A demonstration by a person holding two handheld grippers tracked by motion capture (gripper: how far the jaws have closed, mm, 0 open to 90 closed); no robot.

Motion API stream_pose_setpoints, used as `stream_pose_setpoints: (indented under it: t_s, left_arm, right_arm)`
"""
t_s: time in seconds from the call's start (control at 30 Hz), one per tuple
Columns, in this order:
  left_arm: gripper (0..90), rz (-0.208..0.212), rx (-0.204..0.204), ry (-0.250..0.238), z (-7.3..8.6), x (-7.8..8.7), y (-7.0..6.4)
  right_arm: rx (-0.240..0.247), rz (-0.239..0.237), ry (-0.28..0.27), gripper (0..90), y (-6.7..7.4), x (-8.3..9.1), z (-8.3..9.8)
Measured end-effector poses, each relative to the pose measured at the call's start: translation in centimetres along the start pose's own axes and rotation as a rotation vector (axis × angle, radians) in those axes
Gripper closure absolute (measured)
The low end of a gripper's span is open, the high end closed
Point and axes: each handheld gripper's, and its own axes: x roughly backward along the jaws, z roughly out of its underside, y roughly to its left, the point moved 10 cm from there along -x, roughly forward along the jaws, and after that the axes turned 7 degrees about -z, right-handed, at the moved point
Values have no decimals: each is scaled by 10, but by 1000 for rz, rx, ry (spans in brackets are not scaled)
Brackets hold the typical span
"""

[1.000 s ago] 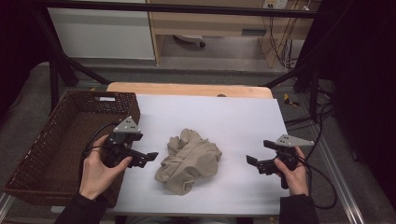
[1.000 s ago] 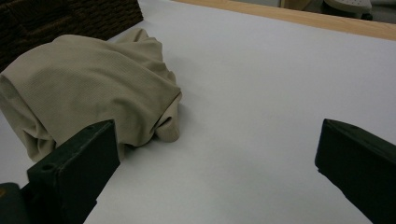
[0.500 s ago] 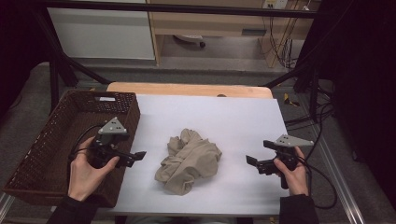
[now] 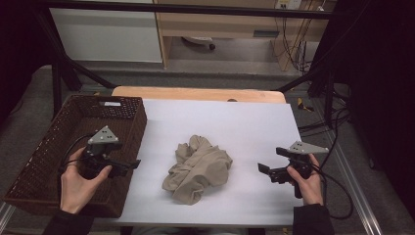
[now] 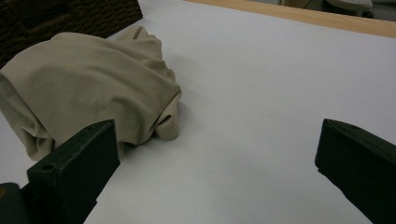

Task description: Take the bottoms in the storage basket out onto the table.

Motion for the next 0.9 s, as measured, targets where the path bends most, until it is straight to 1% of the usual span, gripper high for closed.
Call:
stream_pose_setpoints:
  t_s: [0.17,0.37,0.8,0.9]
  left_arm:
    - [138,-10,6,8,7,2,7]
    - [137,-25,12,-1,12,3,13]
    - [134,-58,41,-13,24,7,31]
    - [134,-62,41,-10,25,7,33]
  right_arm:
    - [0,0,1,4,0,0,0]
    - [0,0,0,4,0,0,0]
    - [-2,2,-2,4,-1,1,0]
    - [-3,1,0,4,-1,2,0]
